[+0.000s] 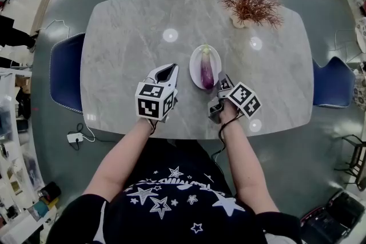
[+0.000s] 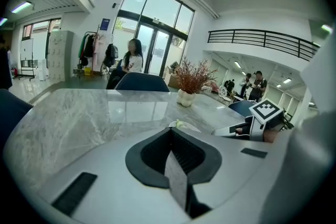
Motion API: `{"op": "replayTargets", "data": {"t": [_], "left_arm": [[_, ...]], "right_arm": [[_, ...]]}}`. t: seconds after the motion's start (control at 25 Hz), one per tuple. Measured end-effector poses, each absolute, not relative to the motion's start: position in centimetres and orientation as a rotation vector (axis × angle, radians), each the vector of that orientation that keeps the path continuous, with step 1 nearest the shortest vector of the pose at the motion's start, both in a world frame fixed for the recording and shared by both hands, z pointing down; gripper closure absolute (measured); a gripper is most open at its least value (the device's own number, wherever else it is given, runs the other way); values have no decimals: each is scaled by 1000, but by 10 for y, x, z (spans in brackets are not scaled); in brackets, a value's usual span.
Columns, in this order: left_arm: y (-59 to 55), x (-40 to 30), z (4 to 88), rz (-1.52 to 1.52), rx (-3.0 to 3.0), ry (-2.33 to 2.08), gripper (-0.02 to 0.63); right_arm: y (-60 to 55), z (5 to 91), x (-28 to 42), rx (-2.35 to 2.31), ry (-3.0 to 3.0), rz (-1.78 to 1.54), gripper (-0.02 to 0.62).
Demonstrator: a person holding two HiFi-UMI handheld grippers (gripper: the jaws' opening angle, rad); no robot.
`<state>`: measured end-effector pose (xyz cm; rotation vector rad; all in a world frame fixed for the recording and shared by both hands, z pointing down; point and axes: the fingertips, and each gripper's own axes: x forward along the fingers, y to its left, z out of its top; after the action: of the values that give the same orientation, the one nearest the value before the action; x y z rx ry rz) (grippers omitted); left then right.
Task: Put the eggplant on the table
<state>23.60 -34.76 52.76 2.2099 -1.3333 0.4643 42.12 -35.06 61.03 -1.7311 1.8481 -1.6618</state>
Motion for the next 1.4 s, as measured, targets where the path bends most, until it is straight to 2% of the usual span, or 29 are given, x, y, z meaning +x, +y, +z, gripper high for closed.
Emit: {"op": "replayTargets", "data": {"t": [0.4, 0.84, 1.16, 1.4], "left_arm": [[-341, 239, 505, 492, 2265, -1375, 598], [-337, 242, 492, 523, 2399, -1208, 598], [-310, 210, 484, 469, 2445, -1100, 598], [-294, 156, 478, 418, 2478, -1053, 598]], "right_arm": [[-350, 596, 416, -1678, 1949, -1583, 518], [-339, 550, 411, -1755, 1937, -1340, 518], [-301, 540, 351, -1801, 1958, -1316, 518], [-278, 530, 290, -1863, 1989, -1257, 518]]}}
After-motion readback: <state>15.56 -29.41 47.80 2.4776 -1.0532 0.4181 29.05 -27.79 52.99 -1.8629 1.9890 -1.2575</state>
